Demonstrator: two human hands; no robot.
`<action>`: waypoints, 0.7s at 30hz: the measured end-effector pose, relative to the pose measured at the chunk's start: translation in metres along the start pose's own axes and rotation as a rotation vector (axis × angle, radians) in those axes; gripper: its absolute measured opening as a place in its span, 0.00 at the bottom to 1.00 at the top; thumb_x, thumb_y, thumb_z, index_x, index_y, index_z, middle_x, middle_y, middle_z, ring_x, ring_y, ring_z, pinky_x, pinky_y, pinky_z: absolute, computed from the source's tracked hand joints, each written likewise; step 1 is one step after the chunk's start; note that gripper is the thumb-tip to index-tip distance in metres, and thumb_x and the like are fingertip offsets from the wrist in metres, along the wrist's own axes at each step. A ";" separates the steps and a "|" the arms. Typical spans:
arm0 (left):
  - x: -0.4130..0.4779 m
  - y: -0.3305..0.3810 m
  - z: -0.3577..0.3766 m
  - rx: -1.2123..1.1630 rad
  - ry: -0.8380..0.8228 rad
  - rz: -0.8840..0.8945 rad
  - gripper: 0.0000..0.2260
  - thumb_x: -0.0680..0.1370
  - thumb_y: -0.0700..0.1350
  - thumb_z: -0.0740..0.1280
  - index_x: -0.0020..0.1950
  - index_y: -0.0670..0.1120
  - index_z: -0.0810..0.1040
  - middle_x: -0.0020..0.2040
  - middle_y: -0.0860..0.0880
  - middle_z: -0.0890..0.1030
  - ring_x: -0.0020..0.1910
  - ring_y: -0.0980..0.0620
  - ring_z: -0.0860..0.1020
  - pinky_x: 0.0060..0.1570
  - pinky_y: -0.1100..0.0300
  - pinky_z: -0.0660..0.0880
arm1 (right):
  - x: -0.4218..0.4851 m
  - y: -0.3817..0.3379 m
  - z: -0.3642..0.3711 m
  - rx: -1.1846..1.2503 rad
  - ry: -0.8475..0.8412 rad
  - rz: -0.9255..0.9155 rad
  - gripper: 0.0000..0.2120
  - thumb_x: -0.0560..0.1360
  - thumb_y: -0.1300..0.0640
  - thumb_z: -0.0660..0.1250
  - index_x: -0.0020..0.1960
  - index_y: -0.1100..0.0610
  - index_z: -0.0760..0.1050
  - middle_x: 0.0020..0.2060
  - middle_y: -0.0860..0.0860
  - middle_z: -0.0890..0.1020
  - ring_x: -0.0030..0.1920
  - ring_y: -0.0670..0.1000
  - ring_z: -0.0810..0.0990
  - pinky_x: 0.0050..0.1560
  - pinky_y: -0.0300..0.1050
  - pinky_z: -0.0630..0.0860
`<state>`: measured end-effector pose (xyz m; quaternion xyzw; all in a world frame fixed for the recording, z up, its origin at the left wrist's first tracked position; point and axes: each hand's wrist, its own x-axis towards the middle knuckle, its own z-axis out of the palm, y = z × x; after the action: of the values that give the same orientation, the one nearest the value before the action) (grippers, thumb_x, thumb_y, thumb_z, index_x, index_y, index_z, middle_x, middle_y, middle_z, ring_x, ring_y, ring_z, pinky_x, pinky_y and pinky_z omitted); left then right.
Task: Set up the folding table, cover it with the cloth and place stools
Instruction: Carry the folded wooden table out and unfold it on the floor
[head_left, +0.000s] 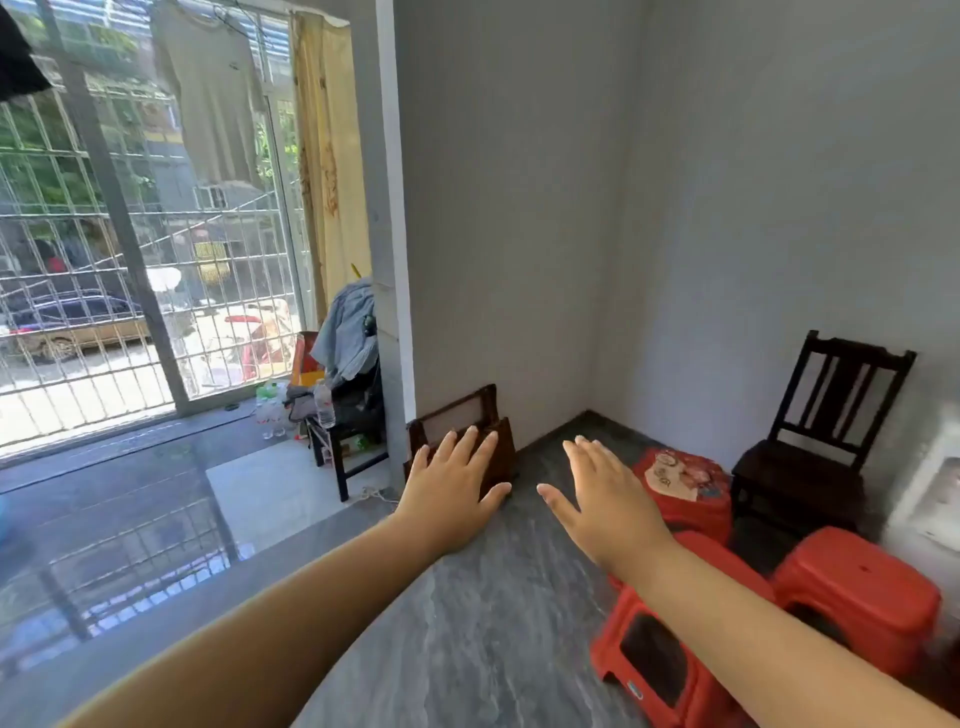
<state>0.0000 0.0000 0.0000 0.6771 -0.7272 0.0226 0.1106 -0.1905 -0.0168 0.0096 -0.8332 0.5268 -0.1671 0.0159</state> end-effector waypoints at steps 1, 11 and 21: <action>0.014 -0.014 0.009 0.015 -0.020 -0.008 0.29 0.80 0.62 0.47 0.77 0.53 0.44 0.78 0.50 0.47 0.77 0.47 0.46 0.73 0.45 0.46 | 0.020 -0.002 0.015 0.010 -0.025 0.001 0.33 0.78 0.39 0.50 0.76 0.57 0.50 0.76 0.53 0.54 0.76 0.51 0.50 0.74 0.45 0.50; 0.169 -0.175 0.078 0.097 -0.139 -0.067 0.29 0.80 0.62 0.46 0.77 0.52 0.42 0.78 0.48 0.45 0.77 0.45 0.43 0.74 0.44 0.44 | 0.225 -0.023 0.155 0.075 -0.206 0.056 0.33 0.78 0.38 0.49 0.76 0.57 0.51 0.76 0.53 0.55 0.76 0.51 0.50 0.74 0.46 0.51; 0.277 -0.257 0.130 0.038 -0.191 -0.139 0.30 0.79 0.63 0.46 0.77 0.53 0.43 0.78 0.48 0.46 0.77 0.46 0.43 0.74 0.44 0.44 | 0.363 -0.021 0.240 0.180 -0.300 0.110 0.31 0.79 0.41 0.52 0.75 0.57 0.54 0.76 0.54 0.57 0.76 0.52 0.52 0.74 0.48 0.53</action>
<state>0.2211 -0.3164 -0.1036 0.7271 -0.6850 -0.0360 0.0291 0.0397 -0.3641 -0.1181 -0.8141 0.5461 -0.0864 0.1778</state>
